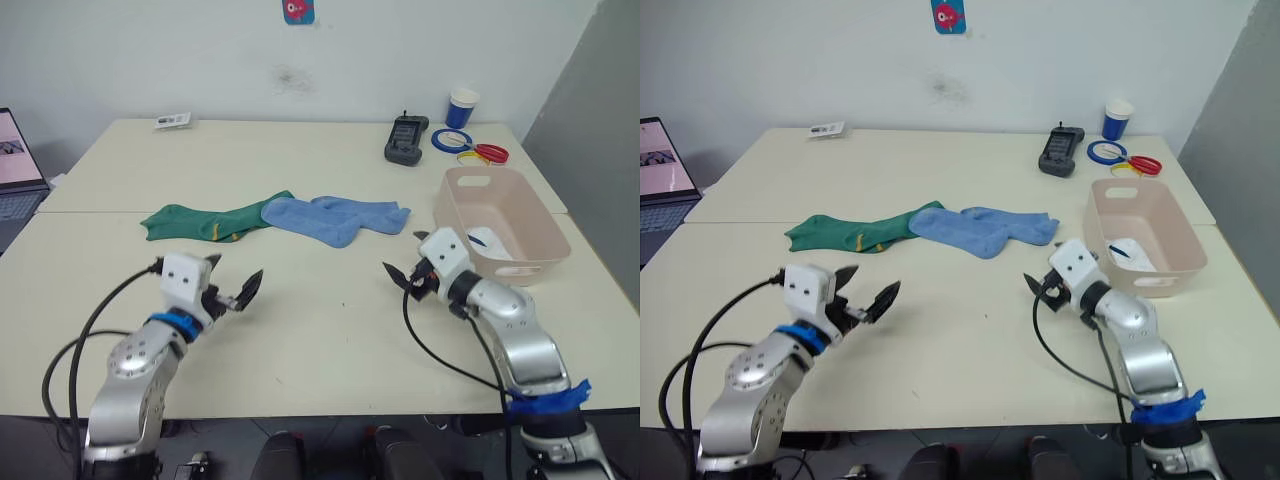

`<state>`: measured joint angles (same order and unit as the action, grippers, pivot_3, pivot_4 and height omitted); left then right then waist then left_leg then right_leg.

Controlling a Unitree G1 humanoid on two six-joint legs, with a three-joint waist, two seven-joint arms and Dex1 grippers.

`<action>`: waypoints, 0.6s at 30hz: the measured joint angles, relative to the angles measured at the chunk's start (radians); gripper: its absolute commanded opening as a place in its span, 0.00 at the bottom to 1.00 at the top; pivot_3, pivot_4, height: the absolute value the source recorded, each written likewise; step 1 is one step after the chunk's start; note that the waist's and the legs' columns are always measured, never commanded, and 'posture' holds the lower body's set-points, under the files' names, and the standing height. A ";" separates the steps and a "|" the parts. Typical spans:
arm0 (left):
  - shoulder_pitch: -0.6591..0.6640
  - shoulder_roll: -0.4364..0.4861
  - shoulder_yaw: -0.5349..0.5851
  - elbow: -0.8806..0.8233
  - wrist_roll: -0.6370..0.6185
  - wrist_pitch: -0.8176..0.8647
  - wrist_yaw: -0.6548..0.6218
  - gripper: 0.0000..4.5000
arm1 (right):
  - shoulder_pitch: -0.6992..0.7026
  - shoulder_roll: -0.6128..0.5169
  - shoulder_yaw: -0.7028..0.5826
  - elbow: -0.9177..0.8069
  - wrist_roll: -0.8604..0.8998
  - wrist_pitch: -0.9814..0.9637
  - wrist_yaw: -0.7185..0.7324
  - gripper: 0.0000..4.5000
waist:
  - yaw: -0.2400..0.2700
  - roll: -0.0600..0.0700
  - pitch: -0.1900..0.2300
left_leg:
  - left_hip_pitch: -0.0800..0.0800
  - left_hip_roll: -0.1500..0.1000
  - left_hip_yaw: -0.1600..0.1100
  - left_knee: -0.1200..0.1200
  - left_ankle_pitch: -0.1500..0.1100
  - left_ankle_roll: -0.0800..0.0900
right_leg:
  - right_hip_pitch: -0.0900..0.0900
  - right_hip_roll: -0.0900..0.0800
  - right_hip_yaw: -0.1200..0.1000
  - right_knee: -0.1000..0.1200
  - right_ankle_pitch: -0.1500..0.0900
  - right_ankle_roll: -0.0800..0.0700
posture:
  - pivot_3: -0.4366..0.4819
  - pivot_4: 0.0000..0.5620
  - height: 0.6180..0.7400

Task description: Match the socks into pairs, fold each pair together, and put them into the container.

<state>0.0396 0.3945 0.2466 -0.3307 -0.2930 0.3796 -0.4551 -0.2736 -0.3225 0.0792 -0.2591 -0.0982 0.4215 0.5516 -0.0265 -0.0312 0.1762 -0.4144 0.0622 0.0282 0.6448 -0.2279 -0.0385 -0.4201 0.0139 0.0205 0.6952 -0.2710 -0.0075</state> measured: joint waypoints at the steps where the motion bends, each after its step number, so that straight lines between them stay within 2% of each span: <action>1: 0.034 -0.013 0.002 -0.009 -0.001 0.000 0.012 1.00 | 0.029 0.001 0.006 -0.015 -0.002 0.000 -0.015 1.00 | 0.000 0.000 0.000 | 0.000 0.000 0.000 0.000 0.000 0.000 | 0.000 0.000 0.000 0.000 0.000 0.000 | 0.48 0.27 1.00; 4: 0.128 -0.071 0.012 -0.031 -0.004 0.003 0.051 1.00 | 0.105 0.020 0.046 -0.061 -0.007 0.008 -0.047 1.00 | -0.004 -0.001 -0.001 | 0.001 0.000 0.000 0.000 0.000 0.000 | 0.000 0.002 0.000 0.000 0.000 0.000 | 0.48 0.27 1.00; 7: 0.123 -0.074 0.012 -0.036 -0.004 0.001 0.062 1.00 | 0.104 0.021 0.072 -0.064 -0.006 0.016 -0.057 1.00 | -0.004 -0.002 -0.001 | 0.003 -0.001 -0.001 -0.001 0.000 0.000 | 0.001 0.005 -0.001 0.001 0.000 -0.001 | 0.48 0.27 1.00; 12: 0.031 -0.058 -0.012 -0.036 -0.002 0.000 0.063 1.00 | 0.024 0.019 0.065 -0.046 0.005 0.022 -0.068 1.00 | -0.004 -0.003 -0.002 | 0.004 0.000 -0.001 -0.001 0.000 0.000 | 0.001 0.009 0.000 0.001 -0.001 -0.001 | 0.48 0.27 1.00; 18: -0.123 0.014 -0.093 0.032 0.005 0.018 -0.006 1.00 | -0.080 0.017 0.059 0.029 0.042 0.018 -0.055 1.00 | -0.003 -0.004 -0.002 | 0.004 0.000 -0.001 -0.001 0.000 0.000 | 0.001 0.010 -0.001 0.001 -0.001 -0.002 | 0.48 0.27 1.00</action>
<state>-0.0830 0.4089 0.1536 -0.2990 -0.2877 0.3974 -0.4612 -0.3537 -0.3058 0.1385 -0.2298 -0.0559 0.4398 0.4968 -0.0292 -0.0349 0.1739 -0.4108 0.0618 0.0274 0.6437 -0.2282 -0.0381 -0.4188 0.0238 0.0198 0.6961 -0.2718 -0.0091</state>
